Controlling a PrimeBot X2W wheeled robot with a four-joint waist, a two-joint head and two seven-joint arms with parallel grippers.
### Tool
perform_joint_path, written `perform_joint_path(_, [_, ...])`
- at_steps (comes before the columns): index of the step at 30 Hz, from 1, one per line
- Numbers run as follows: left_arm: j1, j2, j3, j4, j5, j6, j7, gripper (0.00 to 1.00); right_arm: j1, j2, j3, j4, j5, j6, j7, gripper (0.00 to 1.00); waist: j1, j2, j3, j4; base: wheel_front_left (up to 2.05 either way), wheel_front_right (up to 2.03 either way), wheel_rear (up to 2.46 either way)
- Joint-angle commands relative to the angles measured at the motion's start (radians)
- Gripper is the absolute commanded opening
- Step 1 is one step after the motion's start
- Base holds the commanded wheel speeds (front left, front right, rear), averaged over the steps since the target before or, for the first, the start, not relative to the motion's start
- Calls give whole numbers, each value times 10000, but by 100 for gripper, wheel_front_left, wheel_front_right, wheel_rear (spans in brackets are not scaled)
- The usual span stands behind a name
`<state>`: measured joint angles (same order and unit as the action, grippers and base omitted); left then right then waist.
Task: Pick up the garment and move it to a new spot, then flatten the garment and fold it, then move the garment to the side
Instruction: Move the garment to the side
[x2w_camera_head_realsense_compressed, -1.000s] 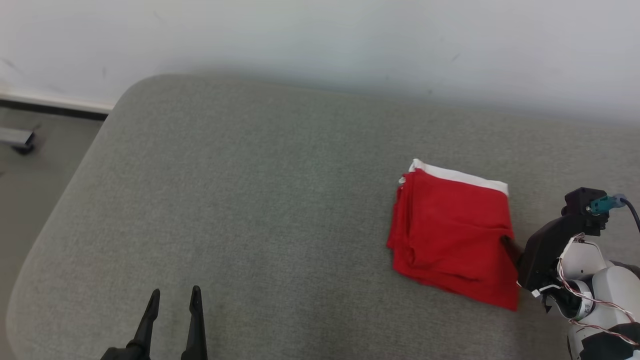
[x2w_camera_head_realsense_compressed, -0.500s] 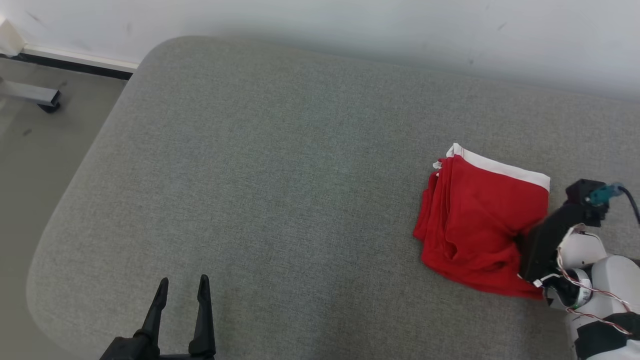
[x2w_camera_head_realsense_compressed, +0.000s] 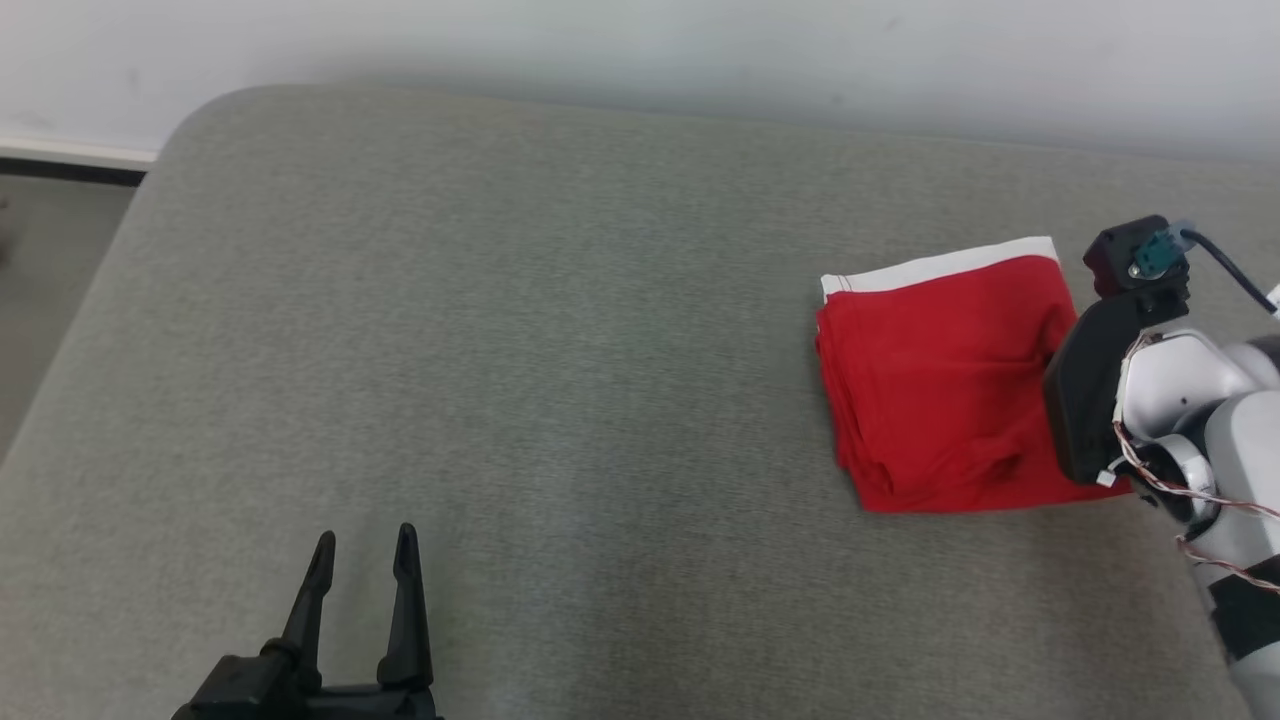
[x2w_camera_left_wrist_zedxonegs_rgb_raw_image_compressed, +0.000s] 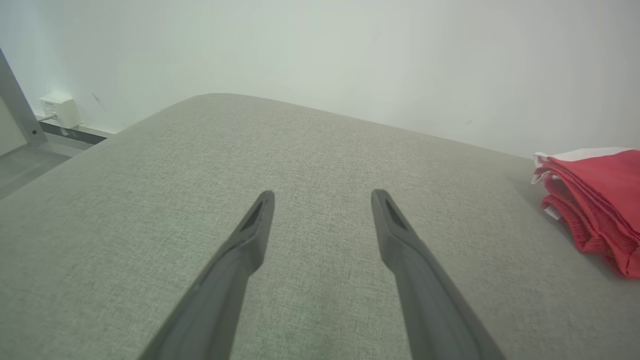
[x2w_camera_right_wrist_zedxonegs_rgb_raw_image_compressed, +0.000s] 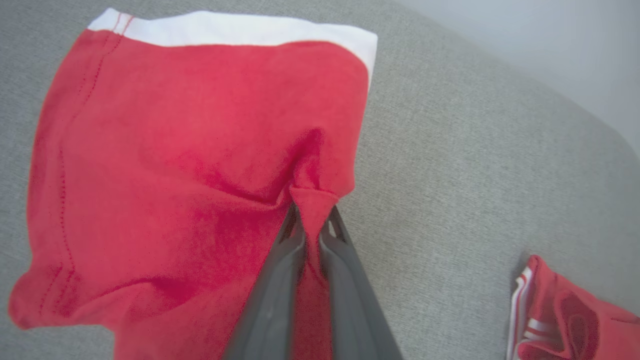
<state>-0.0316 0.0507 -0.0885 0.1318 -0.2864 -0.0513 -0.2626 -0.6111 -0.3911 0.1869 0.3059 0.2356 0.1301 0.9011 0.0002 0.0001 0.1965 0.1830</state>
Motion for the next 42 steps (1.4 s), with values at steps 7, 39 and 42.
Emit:
perform_joint_path(7, [-495,-7,-104,-134,-179,81,-23,100,-482,-1288,817,-947,858,3,294,0,-2,-1,423,-1609,0,0,0])
perform_joint_path(39, [-1196,-1,415,-11,1041,-627,-23,100,146,-2992,-1174,-168,-264,1,-1800,0,-2,-1,1688,-3252,0,0,0])
perform_joint_path(42, [-1234,1,458,-54,1276,-687,-23,100,231,-2984,-1480,229,-660,1,-2293,0,-2,-1,1878,-3179,0,0,0])
